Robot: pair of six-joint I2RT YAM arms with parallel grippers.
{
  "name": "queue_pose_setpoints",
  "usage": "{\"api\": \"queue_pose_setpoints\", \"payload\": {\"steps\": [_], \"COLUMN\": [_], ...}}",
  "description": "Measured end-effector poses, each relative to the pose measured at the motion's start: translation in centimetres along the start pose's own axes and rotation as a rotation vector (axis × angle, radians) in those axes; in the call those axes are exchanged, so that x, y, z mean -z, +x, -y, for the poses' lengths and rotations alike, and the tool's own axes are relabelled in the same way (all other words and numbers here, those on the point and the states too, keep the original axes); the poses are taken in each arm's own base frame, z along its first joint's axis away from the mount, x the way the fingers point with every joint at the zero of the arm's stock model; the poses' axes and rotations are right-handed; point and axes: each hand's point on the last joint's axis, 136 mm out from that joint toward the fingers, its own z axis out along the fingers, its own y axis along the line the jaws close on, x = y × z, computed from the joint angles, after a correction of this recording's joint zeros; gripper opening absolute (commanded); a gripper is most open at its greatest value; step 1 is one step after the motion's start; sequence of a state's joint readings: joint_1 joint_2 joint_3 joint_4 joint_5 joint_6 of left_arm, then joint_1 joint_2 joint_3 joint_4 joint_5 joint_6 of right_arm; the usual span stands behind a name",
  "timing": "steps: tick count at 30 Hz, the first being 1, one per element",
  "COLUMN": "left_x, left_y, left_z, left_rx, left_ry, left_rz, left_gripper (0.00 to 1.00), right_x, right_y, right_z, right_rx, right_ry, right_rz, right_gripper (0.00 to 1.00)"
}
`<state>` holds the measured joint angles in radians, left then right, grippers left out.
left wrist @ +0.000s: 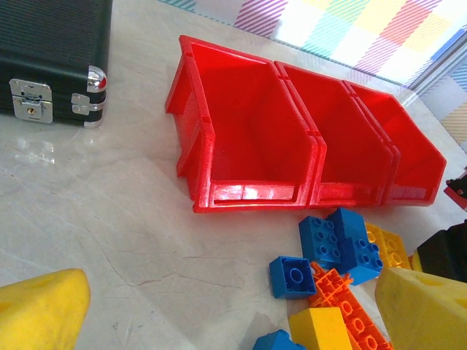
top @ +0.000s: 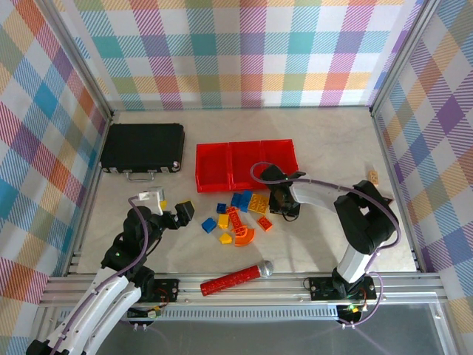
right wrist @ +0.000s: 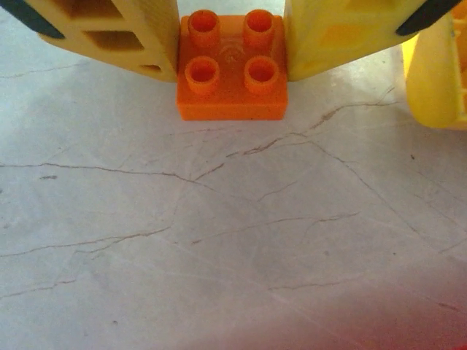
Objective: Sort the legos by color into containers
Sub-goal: Pick up the lego from the center of the table, then place the lego in the container.
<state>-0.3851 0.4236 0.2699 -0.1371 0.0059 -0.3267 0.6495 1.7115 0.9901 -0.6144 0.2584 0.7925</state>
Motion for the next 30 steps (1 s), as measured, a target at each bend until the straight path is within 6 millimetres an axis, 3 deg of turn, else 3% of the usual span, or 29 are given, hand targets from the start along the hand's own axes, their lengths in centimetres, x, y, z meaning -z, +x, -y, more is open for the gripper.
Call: {"api": "queue_pose_setpoints", "payload": {"steps": [8, 14, 19, 23, 26, 30], "left_x": [0.0, 0.0, -0.2, -0.5, -0.6, -0.6], "left_y": [0.0, 0.0, 0.3, 0.6, 0.9, 0.9], "left_z": [0.0, 0.0, -0.3, -0.5, -0.6, -0.6], "left_rx": [0.0, 0.003, 0.003, 0.003, 0.003, 0.003], "left_ry": [0.0, -0.002, -0.015, -0.023, -0.028, -0.03], "left_rz": [0.0, -0.001, -0.014, -0.03, -0.04, -0.043], "left_gripper": [1.0, 1.0, 1.0, 1.0, 1.0, 1.0], "right_x": [0.9, 4.5, 8.7, 10.8, 10.7, 8.6], "right_y": [-0.1, -1.6, -5.1, -8.4, -11.0, -13.1], "right_z": [1.3, 1.4, -0.7, -2.3, -3.1, -2.8], "right_rx": [0.051, 0.099, 0.158, 0.201, 0.219, 0.23], "right_ry": [0.05, 0.022, -0.044, -0.073, -0.07, -0.055], "right_rz": [0.019, 0.096, 0.215, 0.283, 0.301, 0.267], "right_gripper": [0.27, 0.27, 0.27, 0.29, 0.29, 0.29]}}
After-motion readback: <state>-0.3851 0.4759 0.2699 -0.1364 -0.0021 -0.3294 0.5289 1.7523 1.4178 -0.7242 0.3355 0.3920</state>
